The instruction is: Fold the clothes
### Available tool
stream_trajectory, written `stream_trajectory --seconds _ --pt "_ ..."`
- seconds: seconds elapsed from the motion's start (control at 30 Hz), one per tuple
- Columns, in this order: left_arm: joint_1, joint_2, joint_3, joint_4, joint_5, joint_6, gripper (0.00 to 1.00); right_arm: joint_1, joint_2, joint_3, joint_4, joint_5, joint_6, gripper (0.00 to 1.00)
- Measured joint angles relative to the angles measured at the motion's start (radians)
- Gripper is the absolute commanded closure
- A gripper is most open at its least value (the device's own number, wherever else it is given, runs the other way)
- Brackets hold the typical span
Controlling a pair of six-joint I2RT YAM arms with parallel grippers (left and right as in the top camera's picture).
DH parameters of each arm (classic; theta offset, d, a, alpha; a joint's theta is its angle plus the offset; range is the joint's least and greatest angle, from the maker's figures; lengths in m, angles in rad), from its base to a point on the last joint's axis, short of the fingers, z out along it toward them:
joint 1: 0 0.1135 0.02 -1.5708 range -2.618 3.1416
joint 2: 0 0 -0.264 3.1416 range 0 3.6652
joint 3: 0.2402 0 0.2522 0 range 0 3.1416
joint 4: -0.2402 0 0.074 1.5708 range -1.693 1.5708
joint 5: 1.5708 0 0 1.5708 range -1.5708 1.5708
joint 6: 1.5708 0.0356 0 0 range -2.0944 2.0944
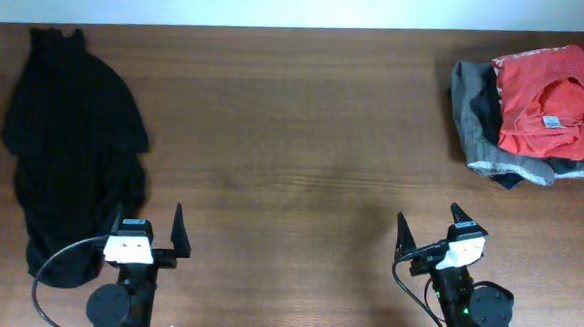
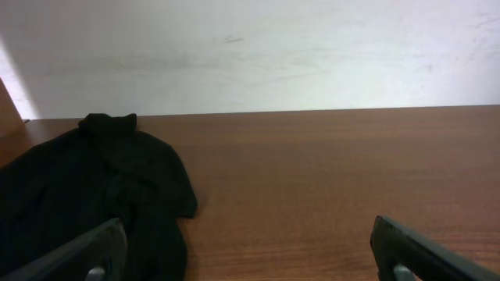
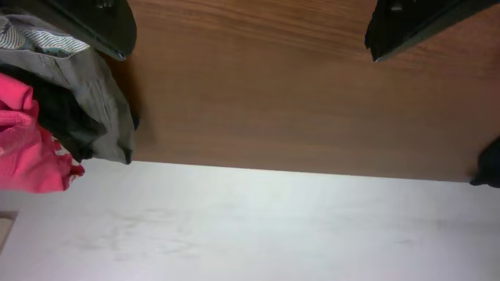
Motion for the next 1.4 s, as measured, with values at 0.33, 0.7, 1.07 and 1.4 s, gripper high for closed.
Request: stream_trajectory --seconds 0.33,0.7,1.07,1.4 --pt "0.0 0.0 0.0 0.0 0.0 0.0 0.01 0.0 0.0 0.0 0.0 0.0 0.0 0.02" --pt "0.0 0.0 0.0 0.0 0.0 0.0 0.01 0.0 0.0 0.0 0.0 0.0 0.0 0.02" --pt "0.0 0.0 0.0 -0.004 -0.047 0.008 0.01 0.0 0.0 0.0 0.0 0.0 0.0 0.02" --pt "0.0 0.0 0.0 -0.005 -0.053 0.008 0.01 0.0 0.0 0.0 0.0 0.0 0.0 0.02"
